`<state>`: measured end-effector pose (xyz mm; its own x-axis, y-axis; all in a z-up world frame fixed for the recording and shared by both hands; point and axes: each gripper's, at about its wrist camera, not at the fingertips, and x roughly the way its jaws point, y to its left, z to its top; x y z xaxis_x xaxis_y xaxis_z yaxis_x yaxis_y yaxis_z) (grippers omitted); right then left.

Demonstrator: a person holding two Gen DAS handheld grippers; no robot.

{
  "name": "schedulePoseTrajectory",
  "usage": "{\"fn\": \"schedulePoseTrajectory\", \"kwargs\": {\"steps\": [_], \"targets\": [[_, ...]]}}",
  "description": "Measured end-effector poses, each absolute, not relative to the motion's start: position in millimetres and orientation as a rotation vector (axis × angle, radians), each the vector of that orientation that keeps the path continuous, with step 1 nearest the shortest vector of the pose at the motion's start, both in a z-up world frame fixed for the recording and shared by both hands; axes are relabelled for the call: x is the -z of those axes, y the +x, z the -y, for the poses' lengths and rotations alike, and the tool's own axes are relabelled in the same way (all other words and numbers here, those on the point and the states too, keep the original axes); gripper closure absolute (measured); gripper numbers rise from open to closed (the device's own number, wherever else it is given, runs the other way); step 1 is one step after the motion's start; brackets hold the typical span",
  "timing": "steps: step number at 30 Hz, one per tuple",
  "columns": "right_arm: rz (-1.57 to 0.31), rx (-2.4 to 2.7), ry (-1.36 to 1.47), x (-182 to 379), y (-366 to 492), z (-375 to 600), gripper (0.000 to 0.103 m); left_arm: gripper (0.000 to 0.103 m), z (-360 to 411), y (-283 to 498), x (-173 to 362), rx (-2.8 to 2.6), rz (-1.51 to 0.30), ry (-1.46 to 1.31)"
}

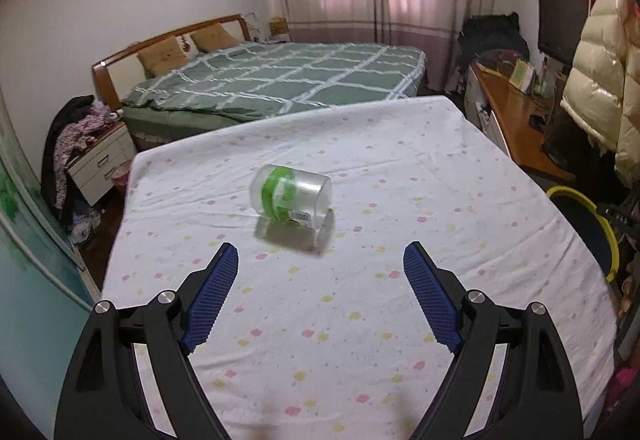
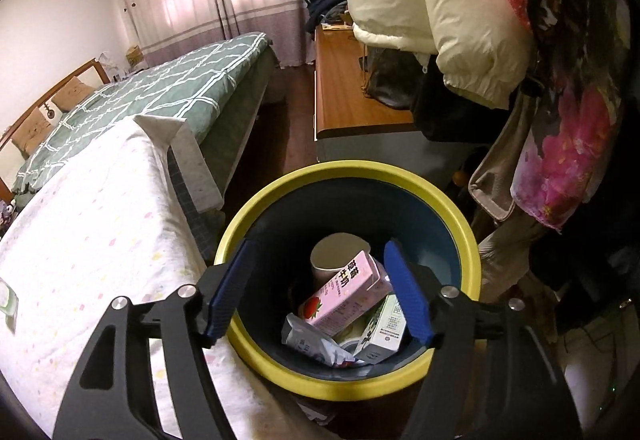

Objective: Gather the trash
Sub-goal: 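Carry the toothpaste tube over the bin and open the right gripper, then grasp the clear green-banded jar with the left gripper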

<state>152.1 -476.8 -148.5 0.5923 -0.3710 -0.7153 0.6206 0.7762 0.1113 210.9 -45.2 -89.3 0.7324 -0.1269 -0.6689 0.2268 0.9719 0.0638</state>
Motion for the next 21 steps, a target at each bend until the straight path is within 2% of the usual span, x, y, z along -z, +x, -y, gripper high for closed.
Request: {"fn": "schedulePoseTrajectory", "kwargs": {"steps": [13,15,21], "targets": [[-0.755,0.573,0.375,151.1,157.3,476.1,0.035,0.019,43.8,294.8,114.9,0.219,-0.78,0.189],[-0.76,0.569,0.379,152.0,158.4,476.8,0.035,0.015,39.0,307.5,117.5,0.229,-0.788,0.171],[-0.776,0.56,0.384,154.5,162.2,476.6,0.035,0.012,35.2,335.6,129.0,0.255,-0.798,0.202]]}}
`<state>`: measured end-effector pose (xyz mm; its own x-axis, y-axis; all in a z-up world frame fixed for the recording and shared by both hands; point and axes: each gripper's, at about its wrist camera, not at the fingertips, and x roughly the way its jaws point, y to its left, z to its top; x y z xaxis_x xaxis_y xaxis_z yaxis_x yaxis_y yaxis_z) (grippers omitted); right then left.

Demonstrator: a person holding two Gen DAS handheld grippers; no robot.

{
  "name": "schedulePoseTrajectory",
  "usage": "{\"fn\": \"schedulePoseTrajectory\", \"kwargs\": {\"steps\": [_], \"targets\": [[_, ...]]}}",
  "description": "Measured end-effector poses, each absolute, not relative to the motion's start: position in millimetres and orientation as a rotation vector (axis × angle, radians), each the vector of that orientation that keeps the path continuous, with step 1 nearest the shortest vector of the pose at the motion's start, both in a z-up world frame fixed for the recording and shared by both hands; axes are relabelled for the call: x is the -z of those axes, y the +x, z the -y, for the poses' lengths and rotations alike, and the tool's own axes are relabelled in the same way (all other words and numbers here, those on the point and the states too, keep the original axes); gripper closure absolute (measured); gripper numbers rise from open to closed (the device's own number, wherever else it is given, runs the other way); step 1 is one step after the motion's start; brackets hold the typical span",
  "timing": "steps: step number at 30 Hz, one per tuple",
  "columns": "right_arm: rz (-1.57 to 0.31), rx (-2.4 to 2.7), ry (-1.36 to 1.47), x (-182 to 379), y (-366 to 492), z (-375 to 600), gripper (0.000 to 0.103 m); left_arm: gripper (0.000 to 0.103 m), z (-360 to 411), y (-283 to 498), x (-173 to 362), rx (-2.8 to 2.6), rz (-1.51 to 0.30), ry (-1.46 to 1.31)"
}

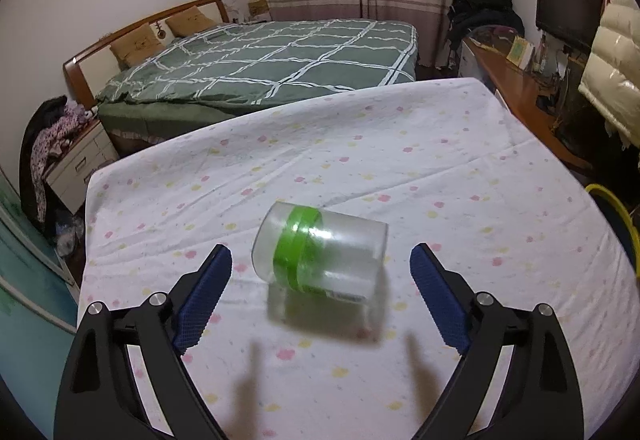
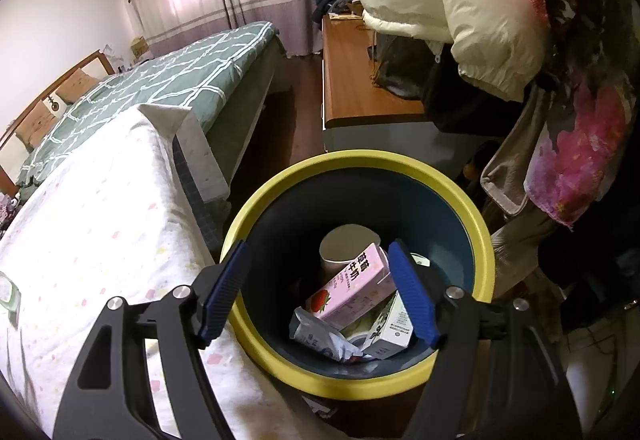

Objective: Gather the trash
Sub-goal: 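Grasp the clear green-banded jar with the left gripper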

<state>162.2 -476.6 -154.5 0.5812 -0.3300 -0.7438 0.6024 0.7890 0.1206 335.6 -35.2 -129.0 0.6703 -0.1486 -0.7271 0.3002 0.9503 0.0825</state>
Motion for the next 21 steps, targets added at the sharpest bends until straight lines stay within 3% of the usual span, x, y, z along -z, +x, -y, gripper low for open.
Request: {"fn": "schedulePoseTrajectory", "kwargs": {"steps": [10,11,14,21], "targets": [[-0.791,0.553,0.364,155.6,168.8,471.7,0.034,0.01,32.5,364.6,152.1,0.321,-0.827,0.199],[-0.791,0.552,0.363,155.6,169.0,471.4,0.034,0.012,32.4,366.0,153.3,0.326,-0.828,0.198],[-0.79,0.549,0.359,155.2,169.0,471.1,0.034,0.032,36.6,367.2,157.0,0.349,-0.839,0.214],[-0.755,0.539,0.363,151.6,164.6,469.7,0.033,0.032,55.4,348.3,151.5,0.335,-0.839,0.263]]}}
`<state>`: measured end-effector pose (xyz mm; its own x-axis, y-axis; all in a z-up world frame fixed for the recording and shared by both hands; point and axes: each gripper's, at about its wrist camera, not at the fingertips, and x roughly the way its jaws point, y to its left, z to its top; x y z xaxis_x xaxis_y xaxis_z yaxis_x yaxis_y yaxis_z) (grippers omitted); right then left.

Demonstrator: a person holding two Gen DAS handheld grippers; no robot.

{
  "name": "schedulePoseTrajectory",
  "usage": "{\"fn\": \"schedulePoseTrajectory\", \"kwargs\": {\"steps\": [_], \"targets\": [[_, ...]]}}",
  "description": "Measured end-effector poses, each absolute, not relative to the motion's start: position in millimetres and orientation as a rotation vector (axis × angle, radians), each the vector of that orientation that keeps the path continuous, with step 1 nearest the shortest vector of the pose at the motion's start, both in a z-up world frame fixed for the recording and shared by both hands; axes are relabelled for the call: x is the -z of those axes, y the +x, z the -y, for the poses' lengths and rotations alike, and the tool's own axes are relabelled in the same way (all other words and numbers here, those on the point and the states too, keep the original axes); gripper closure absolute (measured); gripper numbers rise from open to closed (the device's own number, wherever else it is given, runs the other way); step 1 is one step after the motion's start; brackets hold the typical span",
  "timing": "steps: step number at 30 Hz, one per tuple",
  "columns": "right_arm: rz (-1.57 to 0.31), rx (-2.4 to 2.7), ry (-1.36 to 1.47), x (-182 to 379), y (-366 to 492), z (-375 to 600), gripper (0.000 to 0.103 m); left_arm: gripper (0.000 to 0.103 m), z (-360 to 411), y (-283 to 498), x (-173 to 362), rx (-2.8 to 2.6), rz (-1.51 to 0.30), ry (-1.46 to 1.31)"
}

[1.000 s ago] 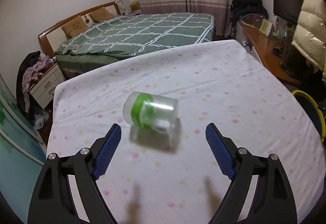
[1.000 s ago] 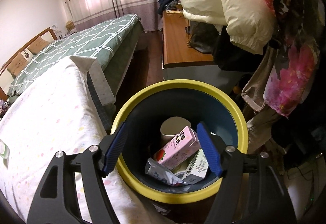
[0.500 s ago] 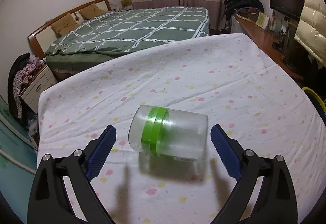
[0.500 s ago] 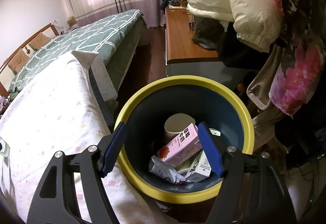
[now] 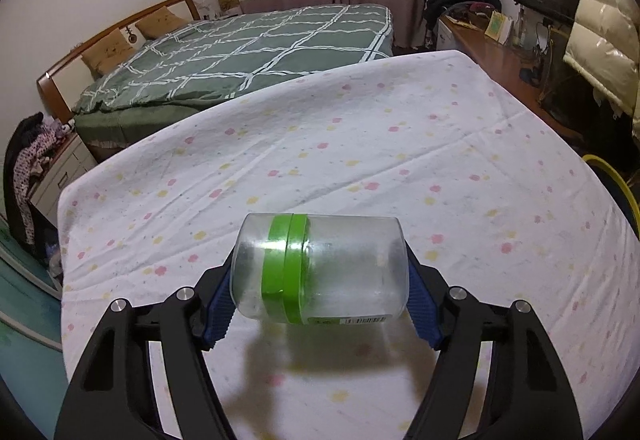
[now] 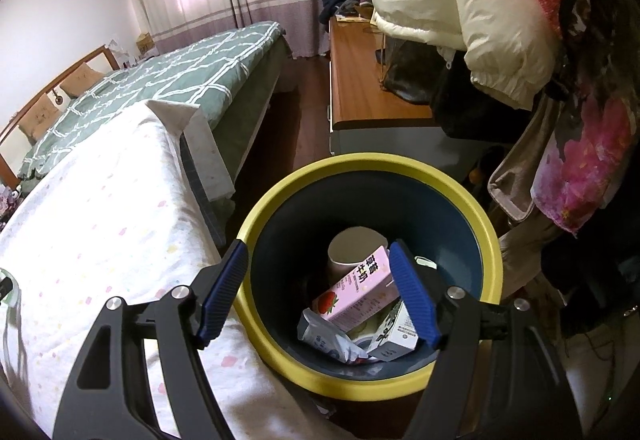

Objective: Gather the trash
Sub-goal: 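Grasp the clear green-banded jar with the left gripper, then carry the clear jar over the yellow bin and open the left gripper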

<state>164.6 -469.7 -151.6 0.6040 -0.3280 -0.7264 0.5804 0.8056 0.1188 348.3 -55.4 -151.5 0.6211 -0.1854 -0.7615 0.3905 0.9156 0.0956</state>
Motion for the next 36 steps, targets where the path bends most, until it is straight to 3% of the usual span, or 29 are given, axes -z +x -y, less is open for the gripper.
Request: {"fn": "schedulePoseTrajectory", "kwargs": {"steps": [6,17,36], "targets": [[-0.748,0.52,0.333,148.8,157.1,467.6,0.033,0.032,91.0,313.4,131.7,0.403,-0.83,0.255],[-0.735,0.521,0.326,140.9,124.5,505.8,0.032,0.032,227.4,242.7,100.1,0.649,-0.776,0.309],[-0.709,0.545,0.378,134.6,54.0,579.1,0.026,0.032,423.5,211.2,142.7,0.816,-0.881,0.425]]}}
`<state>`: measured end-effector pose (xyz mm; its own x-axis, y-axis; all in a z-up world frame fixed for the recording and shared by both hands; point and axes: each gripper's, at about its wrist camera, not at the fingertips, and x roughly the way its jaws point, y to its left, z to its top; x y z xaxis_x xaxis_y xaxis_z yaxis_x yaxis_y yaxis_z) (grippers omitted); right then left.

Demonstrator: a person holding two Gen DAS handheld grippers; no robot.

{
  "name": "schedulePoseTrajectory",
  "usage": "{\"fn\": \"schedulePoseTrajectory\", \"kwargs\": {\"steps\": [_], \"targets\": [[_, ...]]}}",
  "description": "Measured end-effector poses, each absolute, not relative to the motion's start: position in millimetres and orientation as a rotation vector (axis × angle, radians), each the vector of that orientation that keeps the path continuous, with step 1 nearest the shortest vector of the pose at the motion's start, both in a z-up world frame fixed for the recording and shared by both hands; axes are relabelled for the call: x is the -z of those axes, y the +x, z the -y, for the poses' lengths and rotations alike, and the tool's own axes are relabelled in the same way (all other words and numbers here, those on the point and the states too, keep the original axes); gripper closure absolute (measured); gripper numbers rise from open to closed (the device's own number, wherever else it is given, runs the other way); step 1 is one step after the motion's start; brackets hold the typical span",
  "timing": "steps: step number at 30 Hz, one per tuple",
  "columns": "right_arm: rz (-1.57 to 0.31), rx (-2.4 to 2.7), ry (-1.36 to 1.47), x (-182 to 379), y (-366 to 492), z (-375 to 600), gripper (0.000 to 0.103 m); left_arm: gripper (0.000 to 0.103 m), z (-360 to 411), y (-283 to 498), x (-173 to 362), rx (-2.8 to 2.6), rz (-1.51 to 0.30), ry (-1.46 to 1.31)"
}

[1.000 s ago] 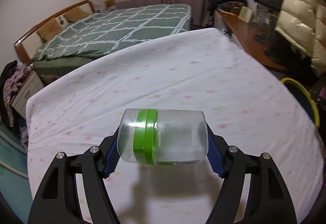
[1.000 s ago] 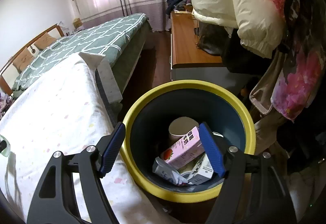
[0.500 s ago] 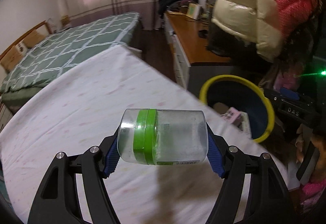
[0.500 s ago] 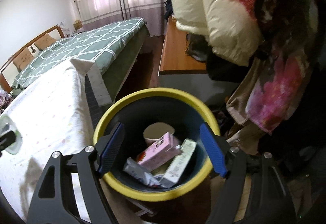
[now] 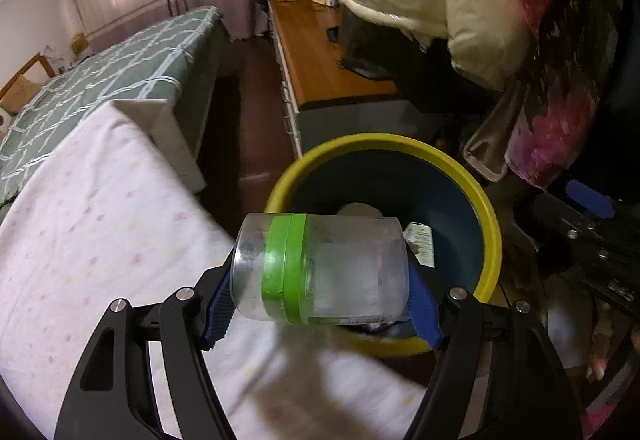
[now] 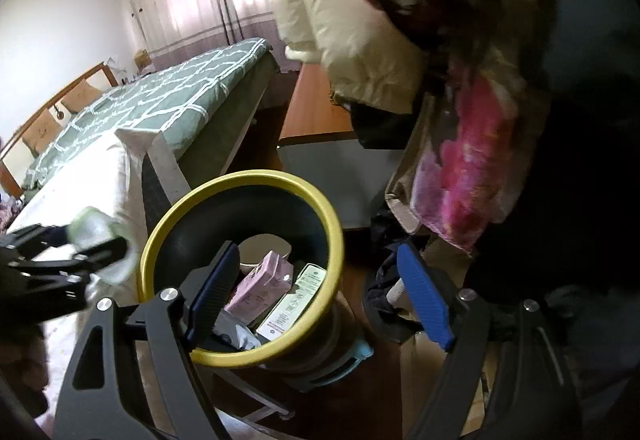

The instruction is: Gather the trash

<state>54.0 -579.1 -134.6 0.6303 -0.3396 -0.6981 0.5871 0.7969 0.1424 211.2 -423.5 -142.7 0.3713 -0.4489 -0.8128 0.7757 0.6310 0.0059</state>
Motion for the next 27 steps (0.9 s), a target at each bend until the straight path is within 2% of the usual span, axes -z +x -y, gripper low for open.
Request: {"fn": "schedulePoseTrajectory", "kwargs": {"steps": [4,6,13,14,18,27], "targets": [[-0.703,0.547,0.384,132.8,48.1,583.3,0.025,0.028,443.6,209.7,152.9,0.813,-0.905,0.435],[-0.699,0.545,0.389,132.3,46.1,584.1,0.024,0.016,447.5,209.7,152.4,0.808,-0.9,0.429],[-0.686,0.52,0.382,124.2,42.5,572.0,0.024,0.015,426.6,201.8,130.0,0.781,-0.853,0.391],[-0.683,0.509,0.374,121.6,43.2,567.6,0.024,0.012,419.9,199.1,124.5,0.775,-0.838,0.383],[-0.675,0.462,0.351,113.6,48.1,549.0,0.023,0.005,372.3,179.5,96.1,0.716,-0.759,0.326],[-0.661,0.323,0.275,94.1,56.8,489.4,0.022,0.005,206.2,132.5,44.5,0.375,-0.637,0.182]]}}
